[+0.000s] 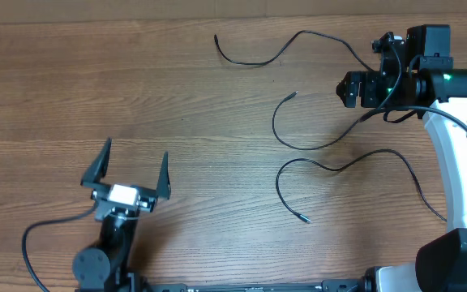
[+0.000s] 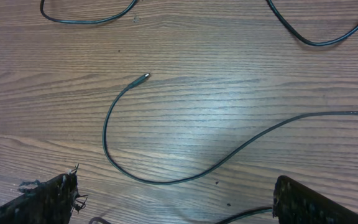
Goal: Untangle cables
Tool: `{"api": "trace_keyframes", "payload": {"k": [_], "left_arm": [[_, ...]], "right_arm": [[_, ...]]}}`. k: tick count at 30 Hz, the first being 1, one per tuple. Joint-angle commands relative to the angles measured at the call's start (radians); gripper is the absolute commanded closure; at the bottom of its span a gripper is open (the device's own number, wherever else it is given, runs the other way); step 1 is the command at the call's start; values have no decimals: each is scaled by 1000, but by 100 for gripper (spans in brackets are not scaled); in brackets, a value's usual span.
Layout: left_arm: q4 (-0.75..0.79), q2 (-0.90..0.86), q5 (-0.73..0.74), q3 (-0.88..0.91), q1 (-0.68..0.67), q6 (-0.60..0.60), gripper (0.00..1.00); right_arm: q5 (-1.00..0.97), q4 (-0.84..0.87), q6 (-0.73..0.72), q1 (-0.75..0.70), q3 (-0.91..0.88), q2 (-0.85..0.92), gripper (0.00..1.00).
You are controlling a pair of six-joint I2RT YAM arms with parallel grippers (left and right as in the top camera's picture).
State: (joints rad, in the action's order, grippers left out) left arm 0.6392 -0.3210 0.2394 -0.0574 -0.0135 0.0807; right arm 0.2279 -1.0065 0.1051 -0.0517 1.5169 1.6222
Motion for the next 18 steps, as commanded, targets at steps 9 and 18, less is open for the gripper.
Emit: {"api": "trace_keyframes", "payload": {"k": [9,18], "left_arm": [[-309,311,-162,53,1,-26,0],[-645,318,-262,53,2,-107,0]], "right_arm": [[-7,5,1,2,25,-4,0],[-7,5,1,2,25,-4,0]]}}
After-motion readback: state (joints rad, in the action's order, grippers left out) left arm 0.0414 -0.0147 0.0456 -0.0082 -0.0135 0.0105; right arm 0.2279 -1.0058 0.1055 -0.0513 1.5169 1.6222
